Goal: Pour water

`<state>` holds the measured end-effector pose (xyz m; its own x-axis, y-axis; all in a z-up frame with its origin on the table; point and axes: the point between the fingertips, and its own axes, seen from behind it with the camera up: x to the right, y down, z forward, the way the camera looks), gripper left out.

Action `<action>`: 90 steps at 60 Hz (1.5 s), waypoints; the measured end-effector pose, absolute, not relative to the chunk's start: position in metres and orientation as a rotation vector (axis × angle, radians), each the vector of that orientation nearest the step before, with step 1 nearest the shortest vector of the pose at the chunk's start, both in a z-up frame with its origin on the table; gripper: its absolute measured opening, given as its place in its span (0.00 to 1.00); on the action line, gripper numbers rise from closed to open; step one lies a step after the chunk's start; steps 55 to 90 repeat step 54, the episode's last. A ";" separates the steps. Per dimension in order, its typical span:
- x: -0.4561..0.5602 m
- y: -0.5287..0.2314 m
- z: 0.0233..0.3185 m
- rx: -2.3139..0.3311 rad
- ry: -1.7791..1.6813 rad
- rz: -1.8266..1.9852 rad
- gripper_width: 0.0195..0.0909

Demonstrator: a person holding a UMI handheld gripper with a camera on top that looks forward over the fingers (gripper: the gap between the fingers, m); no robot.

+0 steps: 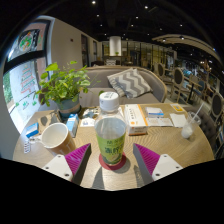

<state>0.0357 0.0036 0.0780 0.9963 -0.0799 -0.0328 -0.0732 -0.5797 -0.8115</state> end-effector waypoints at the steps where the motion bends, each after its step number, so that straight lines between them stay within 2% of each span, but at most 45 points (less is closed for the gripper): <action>1: 0.035 -0.001 0.081 -2.197 0.108 -0.013 0.93; 23: -0.008 -0.157 0.176 -2.242 0.128 -0.072 0.93; 34: -0.037 -0.222 0.207 -2.237 0.140 -0.072 0.92; 54: -0.056 -0.265 0.228 -2.223 0.116 -0.093 0.92; 90: -0.056 -0.265 0.228 -2.223 0.116 -0.093 0.92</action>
